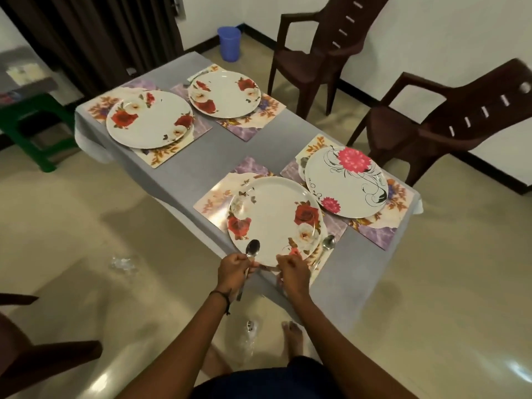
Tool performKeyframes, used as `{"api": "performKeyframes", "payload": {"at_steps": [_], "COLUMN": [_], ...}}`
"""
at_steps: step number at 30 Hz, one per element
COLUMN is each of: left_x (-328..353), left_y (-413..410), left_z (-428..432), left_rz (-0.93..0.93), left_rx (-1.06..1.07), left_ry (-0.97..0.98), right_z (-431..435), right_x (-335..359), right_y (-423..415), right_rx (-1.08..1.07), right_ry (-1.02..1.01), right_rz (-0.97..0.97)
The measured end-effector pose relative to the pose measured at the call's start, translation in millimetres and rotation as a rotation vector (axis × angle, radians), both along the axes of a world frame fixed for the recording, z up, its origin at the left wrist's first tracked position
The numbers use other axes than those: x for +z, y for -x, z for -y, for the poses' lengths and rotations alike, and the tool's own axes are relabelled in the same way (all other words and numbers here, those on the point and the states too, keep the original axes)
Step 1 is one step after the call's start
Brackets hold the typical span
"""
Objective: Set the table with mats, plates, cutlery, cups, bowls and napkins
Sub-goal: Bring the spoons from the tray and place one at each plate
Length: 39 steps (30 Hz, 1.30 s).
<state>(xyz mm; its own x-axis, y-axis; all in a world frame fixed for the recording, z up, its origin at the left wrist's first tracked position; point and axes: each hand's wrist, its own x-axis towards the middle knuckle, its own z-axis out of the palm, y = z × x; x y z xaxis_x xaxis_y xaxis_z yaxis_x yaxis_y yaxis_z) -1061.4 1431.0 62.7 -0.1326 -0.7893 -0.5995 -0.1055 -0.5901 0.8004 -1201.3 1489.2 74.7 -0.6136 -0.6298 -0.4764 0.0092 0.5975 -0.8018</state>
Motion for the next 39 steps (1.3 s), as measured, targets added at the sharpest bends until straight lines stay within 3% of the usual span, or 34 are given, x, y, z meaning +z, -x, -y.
{"api": "performKeyframes", "payload": {"at_steps": [3, 10, 19, 25, 33, 39], "left_x": [6, 23, 18, 15, 28, 17], "left_y": [-33, -106, -164, -161, -169, -159], "left_z": [5, 36, 116, 233, 355, 415], "left_rz": [0.004, 0.017, 0.131, 0.184, 0.339, 0.385], "left_rx": [-0.029, -0.039, 0.059, -0.063, -0.201, -0.327], "left_ry": [0.071, 0.144, 0.117, 0.174, 0.26, 0.307], "right_z": [26, 82, 173, 288, 418, 469], "right_x": [15, 23, 4, -13, -2, -7], "right_y": [-56, -119, -164, -167, -149, -158], "right_rx": [0.195, 0.275, 0.153, 0.06, -0.026, -0.084], "right_ry": [0.024, 0.002, 0.041, -0.031, 0.006, -0.08], "right_rz": [0.16, 0.134, 0.35, 0.497, 0.46, 0.487]}}
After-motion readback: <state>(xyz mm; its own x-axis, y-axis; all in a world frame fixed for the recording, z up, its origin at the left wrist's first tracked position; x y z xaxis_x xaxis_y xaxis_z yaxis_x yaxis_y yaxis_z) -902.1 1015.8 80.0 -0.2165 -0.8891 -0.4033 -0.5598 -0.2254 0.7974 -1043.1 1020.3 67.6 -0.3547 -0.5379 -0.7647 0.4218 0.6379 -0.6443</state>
